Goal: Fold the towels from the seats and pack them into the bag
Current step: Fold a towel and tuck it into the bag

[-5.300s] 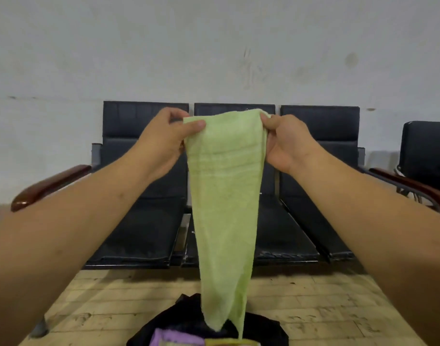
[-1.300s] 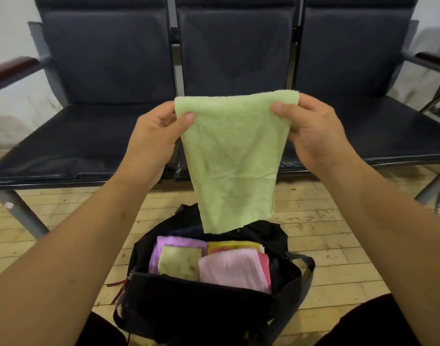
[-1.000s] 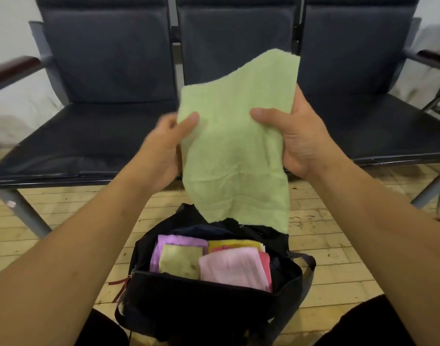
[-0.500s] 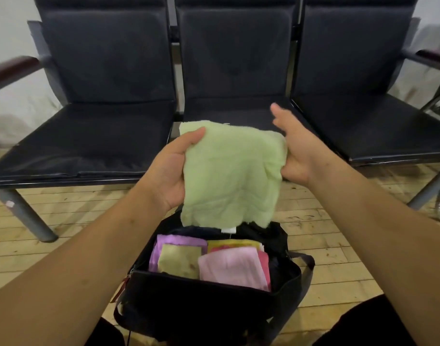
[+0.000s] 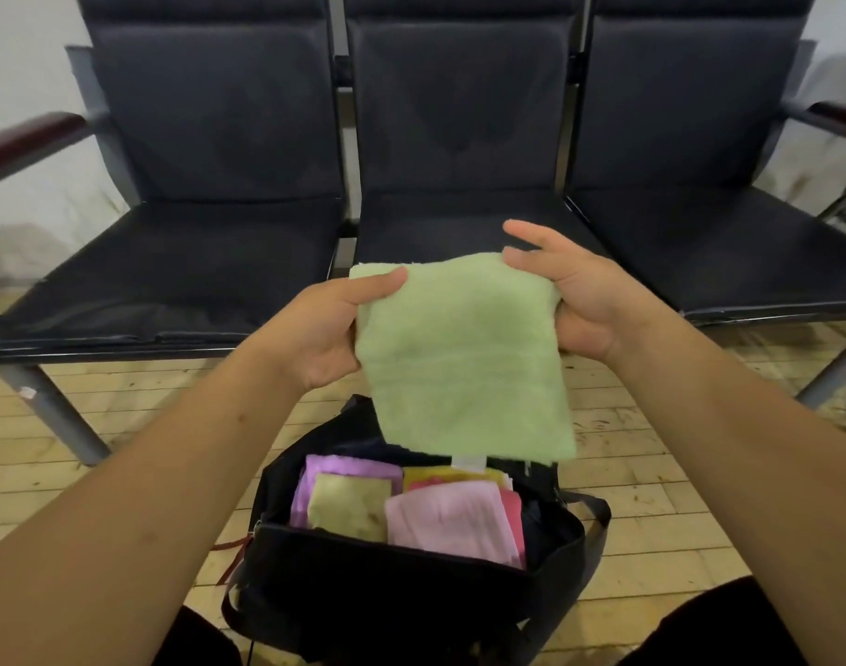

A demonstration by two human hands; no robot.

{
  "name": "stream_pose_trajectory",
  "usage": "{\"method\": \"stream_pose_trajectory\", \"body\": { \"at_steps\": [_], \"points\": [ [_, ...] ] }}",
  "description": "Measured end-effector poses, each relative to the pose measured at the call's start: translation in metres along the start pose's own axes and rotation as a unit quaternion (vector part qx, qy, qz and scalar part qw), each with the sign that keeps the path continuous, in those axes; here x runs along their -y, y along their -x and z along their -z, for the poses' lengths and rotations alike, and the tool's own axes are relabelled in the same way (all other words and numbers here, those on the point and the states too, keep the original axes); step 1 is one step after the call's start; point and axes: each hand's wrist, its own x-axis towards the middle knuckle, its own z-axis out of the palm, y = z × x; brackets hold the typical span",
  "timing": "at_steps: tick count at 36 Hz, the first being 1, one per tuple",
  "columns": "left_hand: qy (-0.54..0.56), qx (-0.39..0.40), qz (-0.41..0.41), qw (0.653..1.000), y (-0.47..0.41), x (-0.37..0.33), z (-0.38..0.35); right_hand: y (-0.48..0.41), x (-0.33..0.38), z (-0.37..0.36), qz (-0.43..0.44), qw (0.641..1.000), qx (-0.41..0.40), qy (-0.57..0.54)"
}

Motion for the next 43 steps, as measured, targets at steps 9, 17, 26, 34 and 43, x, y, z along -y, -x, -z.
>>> {"method": "stream_pose_trajectory", "body": {
  "at_steps": [9, 17, 26, 34, 43],
  "points": [
    [0.11, 0.007, -0.031, 0.993, -0.001, -0.008, 0.005, 0.007, -0.004, -0.011, -0.05, 0.992, 0.112, 0.012],
    [-0.081, 0.028, -0.058, 0.995, -0.001, -0.009, 0.015, 0.001, -0.003, 0.0, 0.023, 0.999, 0.007, 0.033],
    [-0.221, -0.091, -0.153, 0.959, -0.005, -0.006, 0.017, -0.006, -0.007, 0.003, 0.062, 0.985, -0.087, 0.133],
    [-0.413, -0.125, -0.246, 0.868, -0.011, -0.007, 0.027, -0.005, -0.003, 0.004, 0.074, 0.917, -0.028, 0.391],
    [-0.554, -0.198, -0.297, 0.752, -0.015, 0.001, 0.027, -0.009, -0.01, 0.004, 0.162, 0.883, -0.101, 0.429]
  ]
}}
